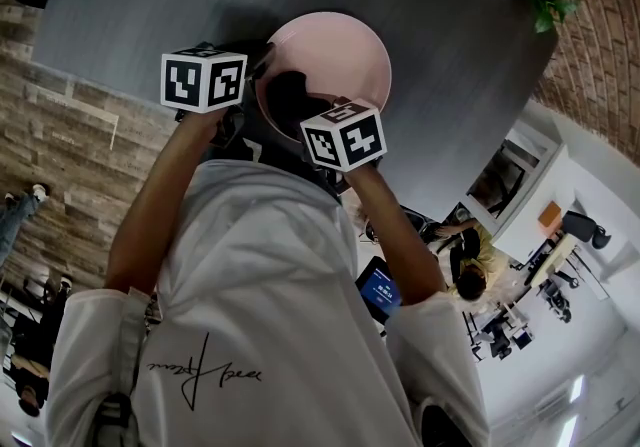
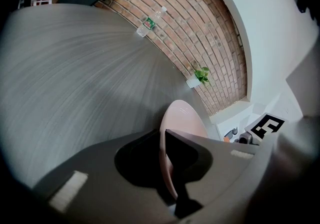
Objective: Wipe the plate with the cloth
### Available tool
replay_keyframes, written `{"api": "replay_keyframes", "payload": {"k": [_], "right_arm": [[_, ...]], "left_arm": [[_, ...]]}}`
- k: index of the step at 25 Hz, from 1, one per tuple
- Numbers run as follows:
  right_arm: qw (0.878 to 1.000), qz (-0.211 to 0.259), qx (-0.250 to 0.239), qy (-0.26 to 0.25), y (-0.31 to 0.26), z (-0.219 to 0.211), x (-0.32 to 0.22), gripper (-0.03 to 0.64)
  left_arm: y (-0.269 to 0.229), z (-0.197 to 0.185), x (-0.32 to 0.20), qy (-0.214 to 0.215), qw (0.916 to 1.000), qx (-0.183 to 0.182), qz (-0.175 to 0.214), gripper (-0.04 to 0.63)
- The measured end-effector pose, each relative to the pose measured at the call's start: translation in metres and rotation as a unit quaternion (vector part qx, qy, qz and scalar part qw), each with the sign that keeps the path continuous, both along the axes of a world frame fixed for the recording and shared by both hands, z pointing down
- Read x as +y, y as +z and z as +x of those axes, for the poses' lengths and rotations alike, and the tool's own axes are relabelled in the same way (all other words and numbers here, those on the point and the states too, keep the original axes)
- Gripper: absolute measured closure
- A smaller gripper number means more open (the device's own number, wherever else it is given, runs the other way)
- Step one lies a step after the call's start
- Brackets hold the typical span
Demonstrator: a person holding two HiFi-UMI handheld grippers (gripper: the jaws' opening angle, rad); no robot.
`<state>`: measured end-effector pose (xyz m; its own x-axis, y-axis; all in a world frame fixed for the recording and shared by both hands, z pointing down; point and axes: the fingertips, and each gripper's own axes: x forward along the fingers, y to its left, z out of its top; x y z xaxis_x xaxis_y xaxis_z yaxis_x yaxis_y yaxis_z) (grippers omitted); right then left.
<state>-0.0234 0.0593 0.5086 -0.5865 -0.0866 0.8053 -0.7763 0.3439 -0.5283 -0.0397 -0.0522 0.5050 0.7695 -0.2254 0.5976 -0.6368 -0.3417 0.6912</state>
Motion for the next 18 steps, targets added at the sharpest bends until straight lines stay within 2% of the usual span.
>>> {"api": "replay_keyframes", "payload": {"k": [3,7,12,18], "right_arm": [[1.0,-0.006,-0.003,-0.004,0.0,0.002,0.002,0.522],[1.0,-0.01,0.0,-0.016,0.0,0.006,0.006,0.522],[0.999,-0.017,-0.002,-0.033,-0.001,0.01,0.011,0.522],[0.999,-0.025,-0.001,-0.046,0.0,0.013,0.016,0.522]], "left_arm": [[0.002,0.001,0.004,0.002,0.9999,0.004,-0.009,0.545],[0.001,0.0,-0.001,0.001,1.0,-0.004,0.003,0.545],[0.002,0.003,0.005,0.003,0.9999,0.003,-0.012,0.545],[0.002,0.002,0.003,0.002,1.0,0.0,-0.006,0.546]]}}
